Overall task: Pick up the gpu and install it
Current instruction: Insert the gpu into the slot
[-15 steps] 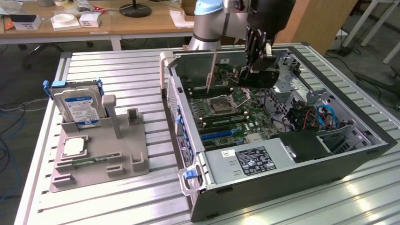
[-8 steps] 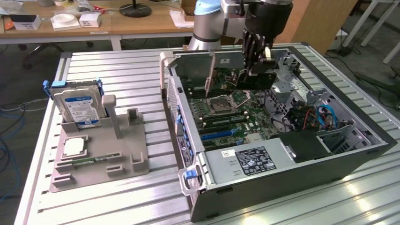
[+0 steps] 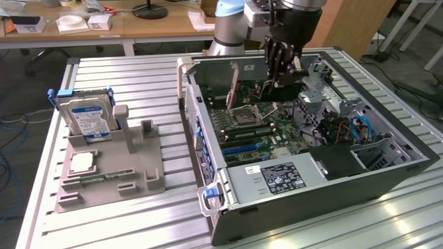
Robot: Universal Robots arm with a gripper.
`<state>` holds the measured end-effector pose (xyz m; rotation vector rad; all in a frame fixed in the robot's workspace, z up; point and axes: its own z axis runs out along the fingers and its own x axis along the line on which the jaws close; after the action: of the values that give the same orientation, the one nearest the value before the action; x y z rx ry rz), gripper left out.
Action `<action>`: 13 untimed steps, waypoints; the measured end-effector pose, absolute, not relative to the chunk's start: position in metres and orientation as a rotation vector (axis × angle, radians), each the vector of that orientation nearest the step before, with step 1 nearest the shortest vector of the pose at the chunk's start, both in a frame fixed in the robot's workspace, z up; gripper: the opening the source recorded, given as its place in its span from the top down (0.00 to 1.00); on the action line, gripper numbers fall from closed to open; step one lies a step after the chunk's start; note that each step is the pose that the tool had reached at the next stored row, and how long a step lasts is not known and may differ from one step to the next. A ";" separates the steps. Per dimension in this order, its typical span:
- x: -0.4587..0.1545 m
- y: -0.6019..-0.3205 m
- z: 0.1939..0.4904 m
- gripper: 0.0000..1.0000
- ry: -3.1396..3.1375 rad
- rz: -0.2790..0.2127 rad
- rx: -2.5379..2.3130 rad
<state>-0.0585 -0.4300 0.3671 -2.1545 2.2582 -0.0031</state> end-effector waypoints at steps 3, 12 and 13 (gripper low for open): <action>-0.058 -0.430 0.364 0.74 2.207 0.001 -2.210; -0.068 -0.430 0.355 0.74 2.172 0.003 -2.246; -0.068 -0.430 0.354 0.74 2.171 0.003 -2.247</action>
<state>-0.0679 -0.4304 0.3538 -2.2469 2.1712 0.0035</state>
